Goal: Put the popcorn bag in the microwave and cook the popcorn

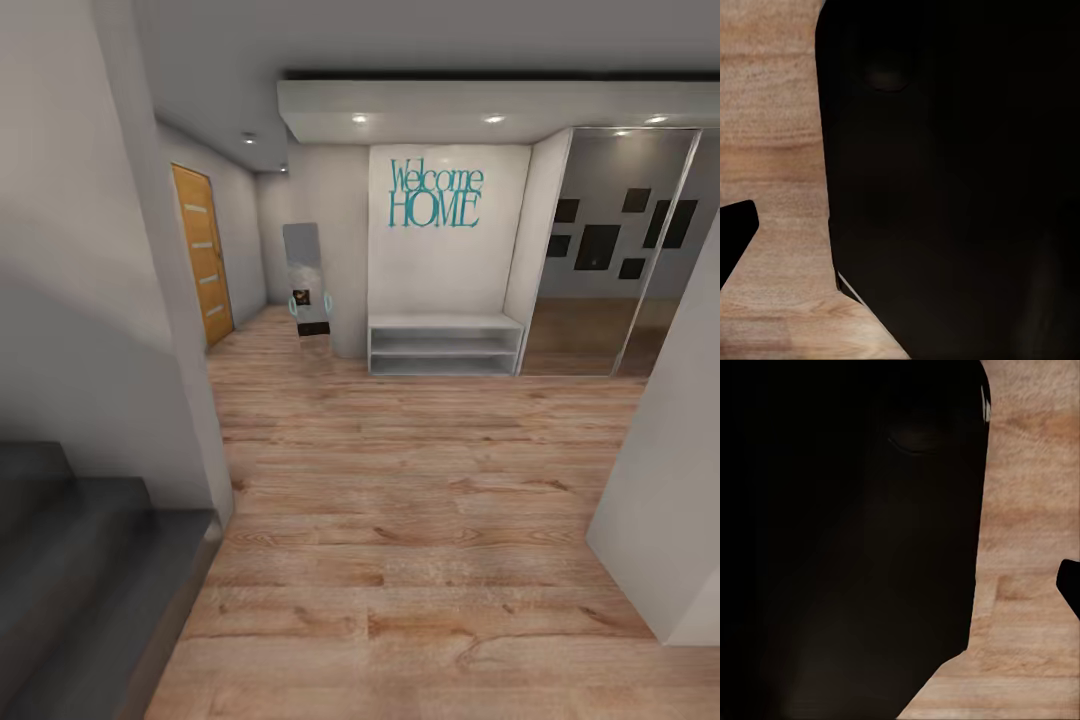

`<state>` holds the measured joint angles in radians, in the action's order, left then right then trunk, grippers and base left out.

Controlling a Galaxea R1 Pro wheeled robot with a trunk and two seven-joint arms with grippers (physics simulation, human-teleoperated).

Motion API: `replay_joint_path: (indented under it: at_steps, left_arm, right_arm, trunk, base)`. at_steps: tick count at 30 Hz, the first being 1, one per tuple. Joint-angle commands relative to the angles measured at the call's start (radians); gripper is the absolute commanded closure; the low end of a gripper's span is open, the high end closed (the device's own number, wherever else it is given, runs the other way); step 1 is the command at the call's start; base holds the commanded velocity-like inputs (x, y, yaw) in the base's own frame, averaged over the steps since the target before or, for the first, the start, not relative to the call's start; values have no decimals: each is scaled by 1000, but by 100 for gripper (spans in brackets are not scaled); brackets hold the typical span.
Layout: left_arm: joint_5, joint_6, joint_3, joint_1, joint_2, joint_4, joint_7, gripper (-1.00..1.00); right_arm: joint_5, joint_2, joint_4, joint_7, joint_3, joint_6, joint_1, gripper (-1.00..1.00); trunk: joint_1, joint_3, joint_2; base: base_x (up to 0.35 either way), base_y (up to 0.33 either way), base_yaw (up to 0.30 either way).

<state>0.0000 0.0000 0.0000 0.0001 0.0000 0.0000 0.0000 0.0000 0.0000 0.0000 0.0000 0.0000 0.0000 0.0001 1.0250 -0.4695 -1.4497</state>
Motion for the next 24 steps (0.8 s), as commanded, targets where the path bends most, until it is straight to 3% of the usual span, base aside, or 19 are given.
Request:
replay_joint_path:
  at_steps: [1, 5, 21, 24]
  left_arm:
    - [4, -6, 6, -2, -4, -6, -2, -100]
    - [5, -10, 10, -2, 0, -26, -2, -100]
    - [95, -12, 8, -2, 2, -40, -2, -100]
    - [96, -12, 8, -2, 2, -40, -2, -100]
  right_arm:
    - [6, 1, 0, -2, 6, -4, -1, -100]
    - [8, 2, 0, -2, 11, -2, -1, -100]
    - [5, -1, 0, -2, 13, -3, -2, -100]
    - [4, -2, 0, -2, 12, -4, -2, -100]
  trunk:
    - [0, 0, 0]
    - [0, 0, 0]
    - [0, 0, 0]
    - [0, 0, 0]
  base:
    - [0, 0, 0]
    - [0, 0, 0]
    - [0, 0, 0]
    - [0, 0, 0]
